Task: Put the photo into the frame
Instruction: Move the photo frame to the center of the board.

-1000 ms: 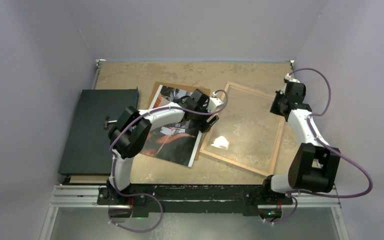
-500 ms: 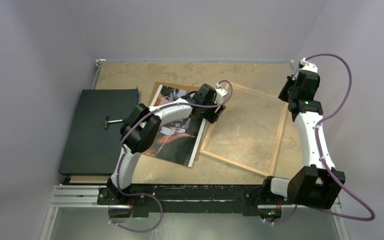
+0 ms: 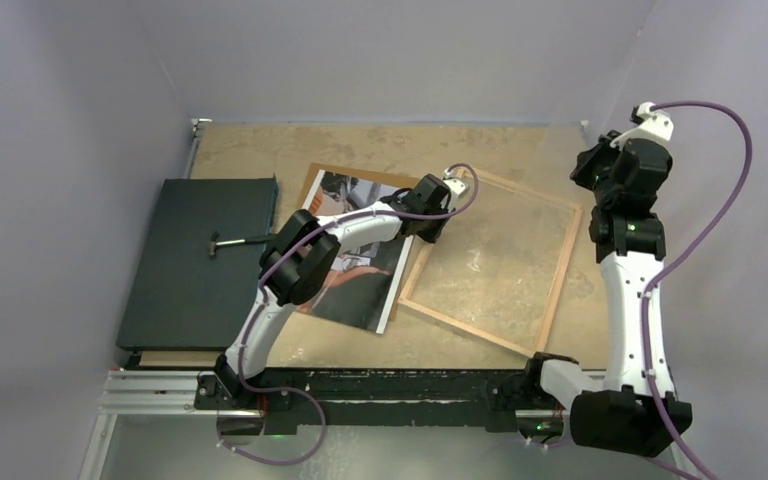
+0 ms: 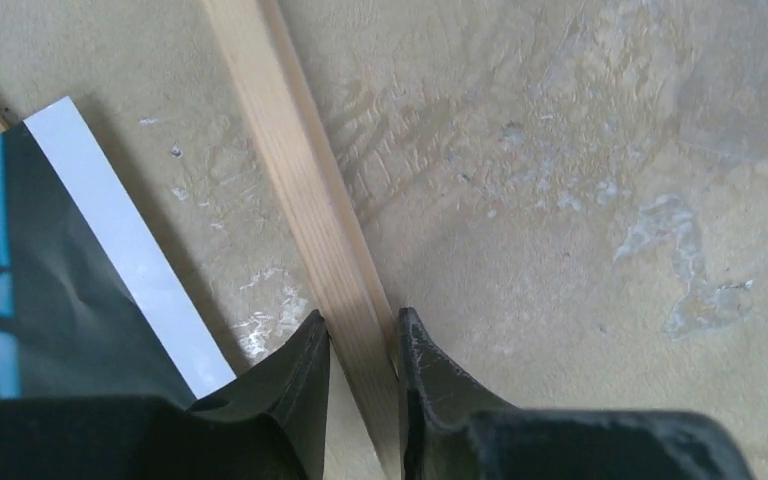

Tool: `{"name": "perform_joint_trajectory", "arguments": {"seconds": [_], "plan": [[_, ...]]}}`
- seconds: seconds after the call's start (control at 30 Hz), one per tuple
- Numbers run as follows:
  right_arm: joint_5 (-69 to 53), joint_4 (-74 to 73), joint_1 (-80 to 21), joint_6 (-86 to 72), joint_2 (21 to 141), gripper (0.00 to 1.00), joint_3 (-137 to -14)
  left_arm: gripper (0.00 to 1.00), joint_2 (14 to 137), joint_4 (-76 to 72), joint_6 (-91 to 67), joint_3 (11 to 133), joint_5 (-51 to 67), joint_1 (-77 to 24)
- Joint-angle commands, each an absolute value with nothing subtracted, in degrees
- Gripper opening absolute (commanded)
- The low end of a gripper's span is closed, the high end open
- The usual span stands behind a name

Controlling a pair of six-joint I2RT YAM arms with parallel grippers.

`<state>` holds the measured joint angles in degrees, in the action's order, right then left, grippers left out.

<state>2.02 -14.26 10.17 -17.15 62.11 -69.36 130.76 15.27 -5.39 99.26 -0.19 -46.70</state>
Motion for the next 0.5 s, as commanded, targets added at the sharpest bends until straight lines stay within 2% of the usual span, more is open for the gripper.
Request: {"name": "perform_joint_trajectory", "arguments": {"seconds": [0.0, 0.07, 0.23, 0.47], "plan": [[2.80, -11.06, 10.45, -18.31, 59.41, 0.00, -71.88, 0.09, 130.90, 14.97, -7.79, 101.88, -3.06, -47.27], [2.45, -10.92, 10.46, -18.81, 59.26, 0.00, -71.84, 0.00, 128.89, 14.68, -8.92, 102.08, -4.70, -47.39], [1.70, -10.11, 10.46, -19.31, 58.63, 0.00, -71.37, 0.00, 122.91, 14.16, -10.90, 100.68, -8.26, -47.50], [0.96, -9.29, 10.46, -19.96, 58.86, 0.00, -72.33, 0.00, 119.24, 17.16, -20.27, 100.35, -6.33, -47.60]]}}
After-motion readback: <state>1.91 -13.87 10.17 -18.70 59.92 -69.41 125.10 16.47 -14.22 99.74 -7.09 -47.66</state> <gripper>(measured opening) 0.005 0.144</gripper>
